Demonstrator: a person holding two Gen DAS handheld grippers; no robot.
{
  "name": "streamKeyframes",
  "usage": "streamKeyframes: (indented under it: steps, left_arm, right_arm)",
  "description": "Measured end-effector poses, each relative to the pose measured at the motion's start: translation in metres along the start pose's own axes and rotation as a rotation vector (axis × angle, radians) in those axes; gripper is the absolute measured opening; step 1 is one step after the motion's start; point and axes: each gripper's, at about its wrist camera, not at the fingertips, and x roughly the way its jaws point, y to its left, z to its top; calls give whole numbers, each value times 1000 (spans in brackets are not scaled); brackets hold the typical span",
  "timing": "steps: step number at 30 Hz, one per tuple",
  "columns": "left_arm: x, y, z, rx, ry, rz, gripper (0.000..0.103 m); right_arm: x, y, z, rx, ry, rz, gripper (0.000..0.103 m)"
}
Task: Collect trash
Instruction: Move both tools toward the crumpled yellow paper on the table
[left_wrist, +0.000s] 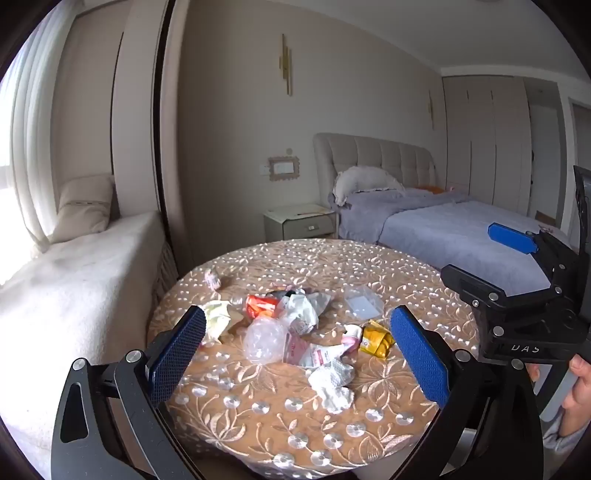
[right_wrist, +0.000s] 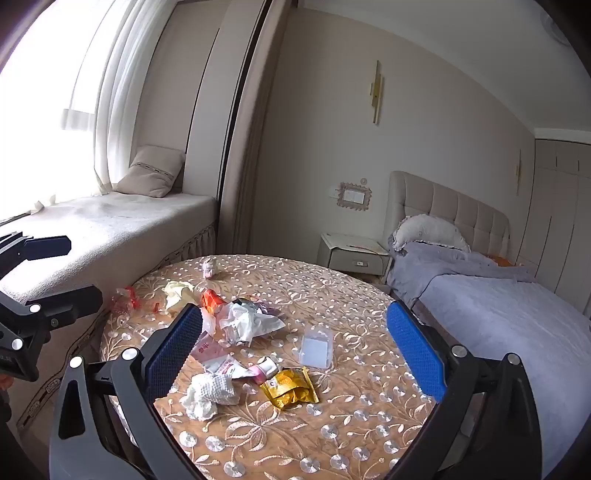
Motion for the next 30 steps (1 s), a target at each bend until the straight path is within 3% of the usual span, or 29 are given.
streamKeyframes:
  steps: [18,21,30]
  left_arm:
    - [1,5,-2,3,8,9,98]
    - [1,4,-3,18,-1,39,98]
    - [15,18,-7,15,14,88,98]
  right_arm:
    - [1,-2,-2,15,13,1,99]
    - [1,-3,-2,20,13,-2,99]
    - [4,5,-9,-39,-62,17,99]
